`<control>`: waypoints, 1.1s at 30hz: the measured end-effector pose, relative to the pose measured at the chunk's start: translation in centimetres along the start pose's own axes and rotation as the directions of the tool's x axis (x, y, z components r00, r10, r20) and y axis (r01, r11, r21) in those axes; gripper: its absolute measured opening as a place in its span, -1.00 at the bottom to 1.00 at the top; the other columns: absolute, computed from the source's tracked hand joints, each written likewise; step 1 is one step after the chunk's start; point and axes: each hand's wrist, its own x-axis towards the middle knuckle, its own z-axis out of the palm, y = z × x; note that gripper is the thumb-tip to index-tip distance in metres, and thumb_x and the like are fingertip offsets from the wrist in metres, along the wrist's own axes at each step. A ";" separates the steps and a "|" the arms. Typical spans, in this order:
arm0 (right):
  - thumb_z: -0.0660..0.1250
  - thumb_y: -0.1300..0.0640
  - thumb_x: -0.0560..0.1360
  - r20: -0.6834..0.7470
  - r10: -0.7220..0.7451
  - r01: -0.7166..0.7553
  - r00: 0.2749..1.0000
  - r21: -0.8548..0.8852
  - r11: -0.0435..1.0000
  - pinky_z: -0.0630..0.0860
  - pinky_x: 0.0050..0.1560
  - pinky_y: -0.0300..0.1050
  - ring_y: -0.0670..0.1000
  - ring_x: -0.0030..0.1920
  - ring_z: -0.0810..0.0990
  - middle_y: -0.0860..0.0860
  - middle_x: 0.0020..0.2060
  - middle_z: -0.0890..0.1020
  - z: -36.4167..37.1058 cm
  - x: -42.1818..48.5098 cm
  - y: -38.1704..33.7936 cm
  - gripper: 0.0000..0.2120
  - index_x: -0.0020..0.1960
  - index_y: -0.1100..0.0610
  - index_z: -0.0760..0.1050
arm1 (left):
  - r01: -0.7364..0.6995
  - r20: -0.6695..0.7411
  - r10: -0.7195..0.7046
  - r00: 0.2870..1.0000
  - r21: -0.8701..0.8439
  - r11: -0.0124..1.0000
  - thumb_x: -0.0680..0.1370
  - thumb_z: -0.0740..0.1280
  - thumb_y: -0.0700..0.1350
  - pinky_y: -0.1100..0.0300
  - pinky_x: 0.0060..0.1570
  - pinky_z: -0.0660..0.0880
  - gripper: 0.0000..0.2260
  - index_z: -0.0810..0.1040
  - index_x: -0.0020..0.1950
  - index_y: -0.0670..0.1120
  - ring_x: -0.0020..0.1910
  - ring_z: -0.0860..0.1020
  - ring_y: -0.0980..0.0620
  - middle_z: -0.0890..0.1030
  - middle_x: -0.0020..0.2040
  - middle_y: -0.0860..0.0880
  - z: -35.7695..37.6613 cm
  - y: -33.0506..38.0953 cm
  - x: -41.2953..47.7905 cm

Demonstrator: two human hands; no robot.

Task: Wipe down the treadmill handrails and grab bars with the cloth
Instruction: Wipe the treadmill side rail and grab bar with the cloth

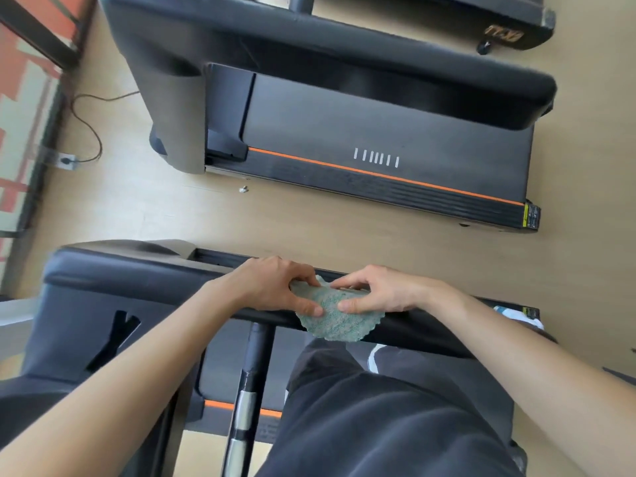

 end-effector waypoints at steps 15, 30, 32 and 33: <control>0.40 -0.25 0.50 -0.004 -0.152 0.151 0.988 -0.055 0.987 0.35 0.43 -0.13 -0.06 0.39 0.46 -0.08 0.42 0.50 3.0 9.2 -12.0 -0.35 0.51 -0.07 0.37 | 0.122 -0.017 -0.128 0.992 -0.197 0.973 0.32 0.55 0.35 0.16 0.05 0.49 -0.61 0.65 0.06 0.24 0.03 0.56 0.19 0.63 -0.02 0.24 -4.7 -13.9 -7.5; 0.45 -0.34 0.38 -0.028 -0.140 0.141 0.990 0.040 0.989 0.38 0.45 -0.10 -0.16 0.31 0.54 -0.12 0.29 0.61 4.3 12.2 -13.9 -0.28 0.44 -0.04 0.48 | 0.167 -0.004 -0.172 0.985 -0.227 0.960 0.13 0.54 0.44 -0.19 0.04 0.58 -0.48 0.65 -0.04 0.19 -0.05 0.64 -0.01 0.70 -0.12 0.17 -5.5 -16.3 -9.7; 0.47 -0.28 0.42 -0.025 -0.134 0.135 0.991 0.024 0.991 0.36 0.46 -0.11 -0.16 0.32 0.52 -0.11 0.32 0.59 3.8 11.0 -12.7 -0.32 0.46 -0.03 0.46 | 0.143 -0.014 -0.150 0.989 -0.213 0.966 0.14 0.55 0.42 -0.18 0.01 0.60 -0.49 0.64 -0.04 0.20 -0.06 0.65 -0.01 0.70 -0.12 0.18 -4.9 -14.9 -8.8; 0.47 -0.28 0.42 -0.026 -0.131 0.131 0.991 0.019 0.991 0.35 0.47 -0.11 -0.17 0.33 0.51 -0.12 0.33 0.58 3.6 10.3 -12.0 -0.31 0.46 -0.04 0.46 | 0.130 -0.019 -0.137 0.990 -0.204 0.970 0.14 0.54 0.43 -0.15 0.01 0.61 -0.49 0.63 -0.04 0.20 -0.06 0.65 0.02 0.70 -0.11 0.20 -4.5 -14.1 -8.3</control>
